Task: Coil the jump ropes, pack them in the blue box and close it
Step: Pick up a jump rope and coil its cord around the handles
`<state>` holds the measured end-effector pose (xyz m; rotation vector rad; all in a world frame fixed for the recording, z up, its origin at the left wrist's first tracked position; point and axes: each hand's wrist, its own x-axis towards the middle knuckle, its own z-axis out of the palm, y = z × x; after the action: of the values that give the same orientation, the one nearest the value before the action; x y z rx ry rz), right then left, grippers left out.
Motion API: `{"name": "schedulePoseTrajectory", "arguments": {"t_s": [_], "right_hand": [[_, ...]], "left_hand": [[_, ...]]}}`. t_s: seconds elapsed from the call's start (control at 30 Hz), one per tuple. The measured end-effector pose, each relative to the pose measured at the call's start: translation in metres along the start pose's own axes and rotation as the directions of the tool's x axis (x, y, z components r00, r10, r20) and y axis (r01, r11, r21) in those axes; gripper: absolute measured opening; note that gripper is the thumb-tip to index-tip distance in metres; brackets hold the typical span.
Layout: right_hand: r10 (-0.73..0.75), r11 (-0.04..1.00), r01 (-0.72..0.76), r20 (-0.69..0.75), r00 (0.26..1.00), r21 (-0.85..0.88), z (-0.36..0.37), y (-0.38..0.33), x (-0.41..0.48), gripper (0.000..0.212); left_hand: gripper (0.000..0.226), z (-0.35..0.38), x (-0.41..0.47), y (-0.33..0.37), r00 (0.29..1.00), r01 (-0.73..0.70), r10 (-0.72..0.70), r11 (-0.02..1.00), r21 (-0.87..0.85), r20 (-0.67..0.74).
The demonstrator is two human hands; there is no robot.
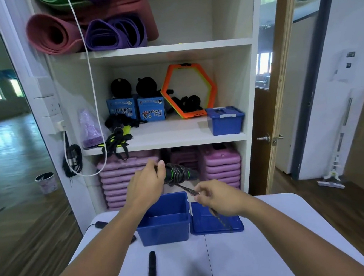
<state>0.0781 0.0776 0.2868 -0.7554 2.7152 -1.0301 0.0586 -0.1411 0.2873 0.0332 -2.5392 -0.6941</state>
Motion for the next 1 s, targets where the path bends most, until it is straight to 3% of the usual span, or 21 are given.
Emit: {"name": "schedulePoseTrajectory", "arguments": {"t_s": [0.13,0.3,0.37,0.47,0.57,0.7,0.83,0.9,1.0], "right_hand": [[-0.072,0.956,0.064,-0.02,0.997,-0.285,-0.023,-0.011,0.002,0.024],[-0.256,0.77,0.202,-0.002,0.967,-0.605,-0.06,-0.04,0.004,0.017],[-0.336,0.632,0.276,0.064,0.94,-0.724,-0.073,-0.048,0.007,0.018],[-0.506,0.344,0.394,0.185,0.842,-0.852,-0.083,-0.049,0.011,0.023],[-0.622,0.19,0.432,0.232,0.748,-0.882,-0.085,-0.046,0.013,0.012],[-0.678,0.131,0.436,0.24,0.694,-0.89,-0.082,-0.046,0.011,0.008],[-0.684,0.159,0.434,0.218,0.697,-0.887,-0.075,-0.049,0.004,0.026],[-0.644,0.202,0.458,0.235,0.728,-0.866,-0.071,-0.05,0.0,0.034],[-0.567,0.294,0.452,0.227,0.792,-0.842,-0.065,-0.052,-0.001,0.022]], "left_hand": [[0.033,-0.002,-0.005,-0.004,0.994,-0.102,0.096,0.988,0.114,0.053],[0.029,-0.004,-0.012,-0.001,0.966,-0.216,0.205,0.975,0.059,0.159],[0.028,-0.005,-0.018,0.003,0.942,-0.269,0.264,0.963,-0.005,0.206],[0.029,-0.007,-0.023,0.006,0.915,-0.293,0.32,0.946,-0.139,0.247],[0.023,-0.011,-0.022,0.005,0.9,-0.274,0.336,0.931,-0.239,0.278],[0.022,-0.018,-0.02,0.004,0.877,-0.283,0.363,0.92,-0.271,0.316],[0.03,-0.017,-0.019,0.005,0.925,-0.248,0.281,0.956,-0.156,0.257],[0.034,-0.014,-0.018,0.006,0.967,-0.132,0.156,0.983,-0.127,0.203],[0.037,-0.015,-0.012,0.01,0.985,0.117,-0.082,0.963,-0.241,0.149]]}}
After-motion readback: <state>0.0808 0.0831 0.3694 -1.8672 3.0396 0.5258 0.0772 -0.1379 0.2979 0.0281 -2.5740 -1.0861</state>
